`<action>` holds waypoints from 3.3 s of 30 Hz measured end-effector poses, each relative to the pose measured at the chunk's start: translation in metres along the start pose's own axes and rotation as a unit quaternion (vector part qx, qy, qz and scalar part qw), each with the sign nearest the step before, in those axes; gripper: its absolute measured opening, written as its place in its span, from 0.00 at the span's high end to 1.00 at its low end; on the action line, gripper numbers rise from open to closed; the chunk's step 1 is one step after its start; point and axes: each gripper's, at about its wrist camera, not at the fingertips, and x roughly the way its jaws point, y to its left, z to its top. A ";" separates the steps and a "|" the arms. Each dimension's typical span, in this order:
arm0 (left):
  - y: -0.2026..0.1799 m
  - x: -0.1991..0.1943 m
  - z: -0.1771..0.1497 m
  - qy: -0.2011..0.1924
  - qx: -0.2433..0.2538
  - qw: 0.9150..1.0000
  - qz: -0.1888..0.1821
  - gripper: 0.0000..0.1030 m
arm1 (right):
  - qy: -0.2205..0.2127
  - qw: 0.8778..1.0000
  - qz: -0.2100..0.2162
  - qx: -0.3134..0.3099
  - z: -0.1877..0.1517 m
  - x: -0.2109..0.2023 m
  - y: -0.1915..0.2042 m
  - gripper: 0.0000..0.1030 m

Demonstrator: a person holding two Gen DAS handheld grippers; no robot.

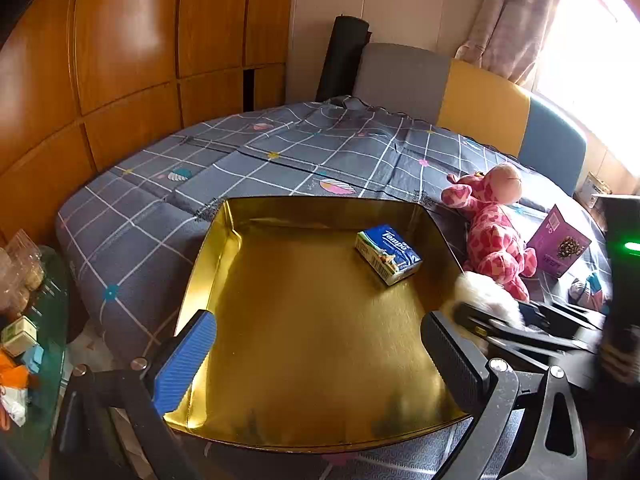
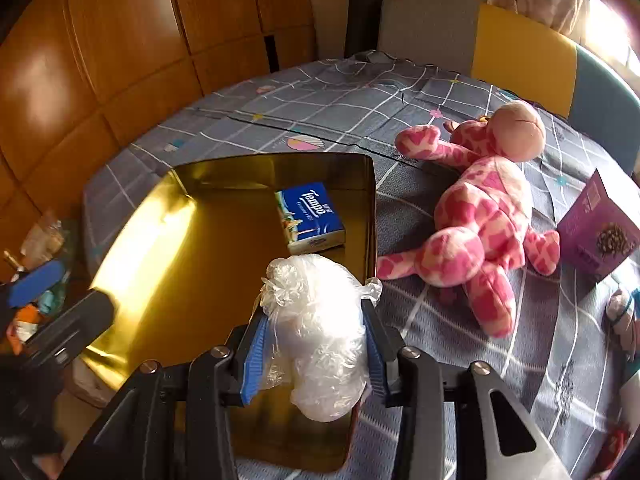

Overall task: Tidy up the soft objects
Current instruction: 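Carry the plastic bag over the gold tray and open the right gripper, then move both open grippers back toward the pile of soft items, then grasp the pink towel roll at its GRARE band with the left gripper and lift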

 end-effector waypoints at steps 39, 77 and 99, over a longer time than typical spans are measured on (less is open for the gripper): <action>-0.033 -0.007 -0.014 -0.001 0.054 0.998 -0.024 0.00 | -0.095 0.988 -0.068 0.102 -0.062 -0.099 -0.052 0.38; -0.216 -0.006 -0.029 0.025 0.257 0.950 -0.173 0.00 | -0.113 0.904 -0.230 0.344 -0.215 -0.235 -0.253 0.25; -0.423 -0.022 -0.093 0.134 0.433 0.798 -0.398 0.37 | -0.171 0.821 -0.295 0.458 -0.276 -0.307 -0.299 0.25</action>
